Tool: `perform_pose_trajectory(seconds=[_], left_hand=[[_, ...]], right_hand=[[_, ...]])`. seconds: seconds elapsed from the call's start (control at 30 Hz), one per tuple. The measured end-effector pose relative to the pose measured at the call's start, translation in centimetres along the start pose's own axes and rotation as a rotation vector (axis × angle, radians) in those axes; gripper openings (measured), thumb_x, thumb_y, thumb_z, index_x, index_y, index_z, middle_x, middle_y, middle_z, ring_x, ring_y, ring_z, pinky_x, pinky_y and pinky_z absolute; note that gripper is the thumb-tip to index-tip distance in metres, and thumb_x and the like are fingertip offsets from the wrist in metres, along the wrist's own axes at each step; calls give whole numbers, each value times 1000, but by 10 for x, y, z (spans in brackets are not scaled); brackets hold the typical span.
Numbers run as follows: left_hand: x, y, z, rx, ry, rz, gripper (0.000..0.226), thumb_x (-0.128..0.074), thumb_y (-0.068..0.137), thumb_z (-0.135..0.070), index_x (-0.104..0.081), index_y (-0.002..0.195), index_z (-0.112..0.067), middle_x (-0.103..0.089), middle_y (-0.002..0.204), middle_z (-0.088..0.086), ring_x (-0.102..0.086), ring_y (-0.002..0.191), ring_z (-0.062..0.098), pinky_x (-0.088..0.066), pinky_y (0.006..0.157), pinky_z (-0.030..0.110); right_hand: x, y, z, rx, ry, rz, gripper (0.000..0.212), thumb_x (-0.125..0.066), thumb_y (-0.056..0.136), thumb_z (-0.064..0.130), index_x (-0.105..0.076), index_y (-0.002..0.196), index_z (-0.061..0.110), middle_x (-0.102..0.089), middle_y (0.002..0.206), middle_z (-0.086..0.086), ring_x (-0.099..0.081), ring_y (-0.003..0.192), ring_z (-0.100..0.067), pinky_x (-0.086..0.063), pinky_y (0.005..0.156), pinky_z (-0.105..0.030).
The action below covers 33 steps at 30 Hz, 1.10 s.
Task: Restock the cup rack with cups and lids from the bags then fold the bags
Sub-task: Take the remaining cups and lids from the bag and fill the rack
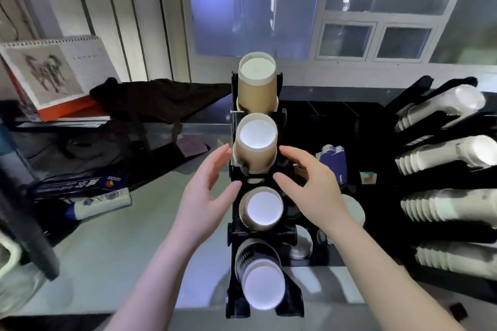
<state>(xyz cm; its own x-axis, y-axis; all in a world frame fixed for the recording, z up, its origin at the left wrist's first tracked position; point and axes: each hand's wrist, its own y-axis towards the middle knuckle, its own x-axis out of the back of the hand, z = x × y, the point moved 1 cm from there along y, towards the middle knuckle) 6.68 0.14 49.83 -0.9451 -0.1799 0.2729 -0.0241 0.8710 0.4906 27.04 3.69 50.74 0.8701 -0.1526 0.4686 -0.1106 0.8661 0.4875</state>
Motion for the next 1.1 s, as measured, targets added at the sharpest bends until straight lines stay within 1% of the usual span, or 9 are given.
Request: perform_pose_trajectory(seconds=[0.1, 0.23, 0.37, 0.47, 0.63, 0.73, 0.9, 1.03, 1.1], left_hand=[[3, -18, -7, 0, -46, 13, 56, -61, 90, -8, -45, 136, -35, -53, 134, -19, -46, 126, -5, -35, 102, 10], [0, -34, -22, -42, -81, -5, 50, -57, 85, -14, -47, 130, -35, -56, 132, -13, -48, 126, 0, -36, 105, 17], [-8, -52, -33, -56, -63, -23, 48, -58, 85, -16, -51, 132, -28, -57, 132, -13, -49, 127, 3, -37, 105, 19], [-16, -61, -40, -27, -29, -18, 47, -58, 85, -18, -52, 132, -23, -58, 130, -15, -49, 125, 1, -37, 105, 19], [-53, -68, -57, -39, 23, -27, 45, -55, 87, -13, -52, 129, -29, -59, 130, -13, -49, 126, 4, -38, 107, 27], [-89, -68, -70, 0, 118, 36, 49, -55, 86, -21, -50, 133, -32, -55, 131, -22, -46, 126, -4, -37, 104, 19], [-154, -73, -78, 5, 254, 57, 51, -55, 87, -24, -47, 137, -30, -49, 133, -25, -43, 115, -20, -30, 93, 0], [-202, -87, -53, 107, 316, 84, 55, -57, 90, -20, -40, 142, -28, -40, 140, -22, -33, 130, -9, -22, 103, 3], [-223, -101, -32, 187, 378, 125, 59, -57, 91, -19, -34, 145, -29, -35, 147, -17, -28, 136, -2, -18, 105, 5]], right_hand=[[4, -21, -1, -27, 72, -80, 39, -69, 85, 21, -59, 114, 44, -59, 117, 29, -52, 115, 8, -38, 93, -6], [10, -46, -7, -72, 219, -189, 38, -68, 86, 10, -64, 101, 45, -68, 110, 18, -61, 110, -5, -47, 94, -24], [18, -60, -15, -110, 243, -198, 34, -68, 85, 7, -68, 101, 37, -69, 105, 19, -63, 104, -1, -48, 89, -14], [30, -63, -31, -142, 242, -203, 29, -68, 85, 7, -70, 104, 28, -71, 105, 12, -65, 100, -1, -49, 86, -14], [63, -65, -73, -178, 269, -171, 31, -68, 84, 6, -70, 98, 34, -71, 103, 12, -64, 103, -2, -48, 87, -14], [90, -62, -100, -211, 267, -117, 32, -69, 83, 7, -70, 91, 37, -72, 97, 17, -64, 103, -1, -48, 88, -13], [118, -65, -136, -213, 258, -31, 30, -69, 82, 11, -69, 93, 38, -70, 100, 23, -63, 104, 2, -50, 90, -18], [123, -65, -150, -214, 196, 27, 25, -68, 83, 14, -70, 102, 30, -70, 102, 14, -63, 98, 0, -49, 87, -19], [123, -66, -155, -202, 150, 37, 23, -68, 83, 15, -69, 101, 28, -69, 100, 15, -63, 92, 0, -49, 81, -14]])
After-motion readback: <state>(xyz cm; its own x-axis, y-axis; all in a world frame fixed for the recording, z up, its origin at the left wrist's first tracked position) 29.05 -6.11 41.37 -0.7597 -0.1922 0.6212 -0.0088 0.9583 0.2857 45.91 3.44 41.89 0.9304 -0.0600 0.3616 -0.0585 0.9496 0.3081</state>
